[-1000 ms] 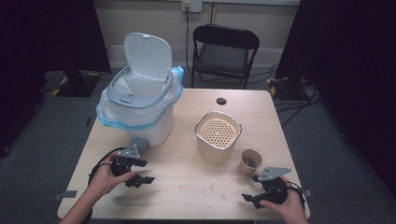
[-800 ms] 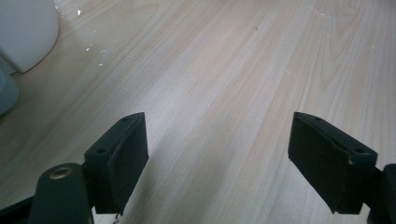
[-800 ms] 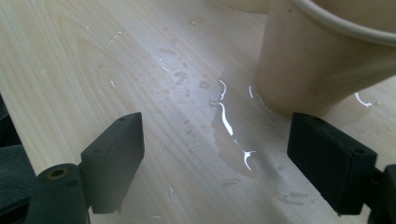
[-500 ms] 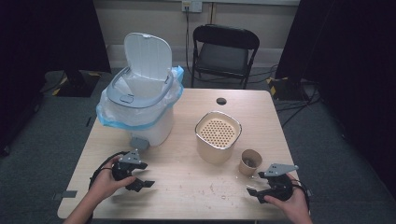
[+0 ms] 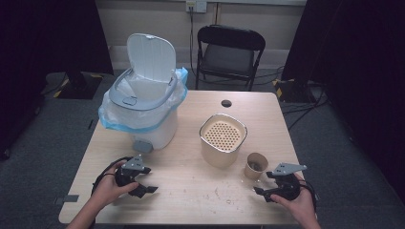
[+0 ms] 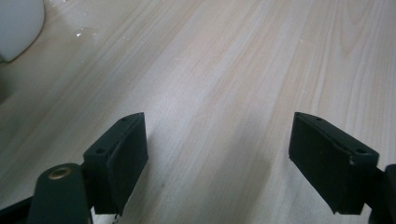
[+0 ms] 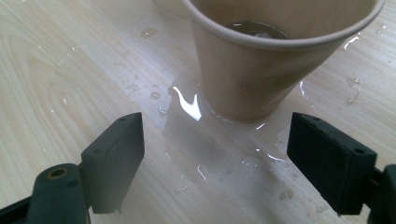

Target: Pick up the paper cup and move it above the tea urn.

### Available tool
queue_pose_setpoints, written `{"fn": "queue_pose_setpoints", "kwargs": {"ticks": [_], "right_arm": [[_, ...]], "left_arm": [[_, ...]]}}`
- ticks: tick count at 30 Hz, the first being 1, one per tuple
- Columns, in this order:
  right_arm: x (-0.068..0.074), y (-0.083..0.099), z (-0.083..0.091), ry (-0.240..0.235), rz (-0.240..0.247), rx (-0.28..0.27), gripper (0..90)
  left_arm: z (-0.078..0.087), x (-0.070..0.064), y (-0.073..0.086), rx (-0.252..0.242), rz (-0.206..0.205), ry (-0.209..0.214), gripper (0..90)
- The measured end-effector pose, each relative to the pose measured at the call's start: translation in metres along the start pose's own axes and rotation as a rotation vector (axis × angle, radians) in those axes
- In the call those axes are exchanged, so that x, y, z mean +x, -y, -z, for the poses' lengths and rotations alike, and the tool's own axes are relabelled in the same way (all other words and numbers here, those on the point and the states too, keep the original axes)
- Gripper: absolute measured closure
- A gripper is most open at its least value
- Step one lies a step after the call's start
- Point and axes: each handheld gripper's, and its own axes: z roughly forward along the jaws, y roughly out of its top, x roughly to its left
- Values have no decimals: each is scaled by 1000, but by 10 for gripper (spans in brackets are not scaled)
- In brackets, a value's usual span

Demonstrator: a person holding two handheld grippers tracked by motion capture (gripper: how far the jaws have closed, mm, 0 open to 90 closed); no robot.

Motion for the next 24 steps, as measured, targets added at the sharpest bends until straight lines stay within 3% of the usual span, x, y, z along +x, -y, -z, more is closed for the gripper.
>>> {"fn": "queue_pose_setpoints", "kwargs": {"ticks": [7, 10, 24], "right_arm": [[-1, -3, -4, 4, 5, 2, 183], [-3, -4, -4, 14, 3, -9, 183], [-6, -13, -12, 24, -6, -51, 164]], "left_arm": [[-1, -1, 3, -2, -14, 8, 158], [-2, -2, 4, 4, -50, 0, 151], [-9, -10, 12, -39, -115, -6, 38]]}}
